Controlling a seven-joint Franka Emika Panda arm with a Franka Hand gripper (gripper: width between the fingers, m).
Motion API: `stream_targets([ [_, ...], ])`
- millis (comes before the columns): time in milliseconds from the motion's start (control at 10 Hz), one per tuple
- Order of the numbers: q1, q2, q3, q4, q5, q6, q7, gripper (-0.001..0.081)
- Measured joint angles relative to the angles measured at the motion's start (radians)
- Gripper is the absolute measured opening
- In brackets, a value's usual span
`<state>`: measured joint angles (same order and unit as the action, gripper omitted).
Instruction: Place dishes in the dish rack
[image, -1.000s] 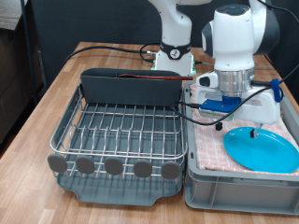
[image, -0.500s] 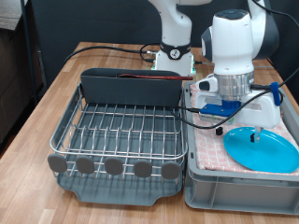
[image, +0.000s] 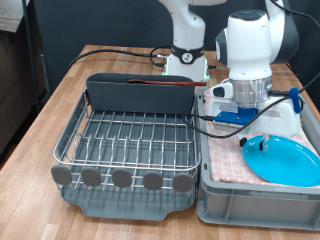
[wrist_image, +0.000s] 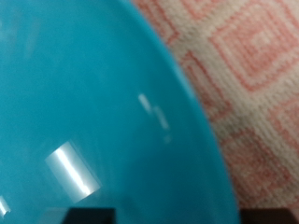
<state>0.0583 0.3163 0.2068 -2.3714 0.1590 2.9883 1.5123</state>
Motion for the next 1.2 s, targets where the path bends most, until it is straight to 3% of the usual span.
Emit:
stream_targets([
  [200,-0.001,0.000,-0.007,-0.001,0.000,-0.001,0.000,0.0100],
  [300,-0.001,0.000,-0.008,-0.001,0.000,-0.001,-0.003,0.0100],
  [400,-0.001,0.000,-0.008,-0.001,0.000,-0.001,-0.004,0.0041],
  [800,-0.002,0.000,-0.007,-0.026,0.000,0.094,-0.022,0.0041],
  [1200,-0.007,-0.019,-0.010,-0.030,-0.002,0.103,-0.033,0.0025],
])
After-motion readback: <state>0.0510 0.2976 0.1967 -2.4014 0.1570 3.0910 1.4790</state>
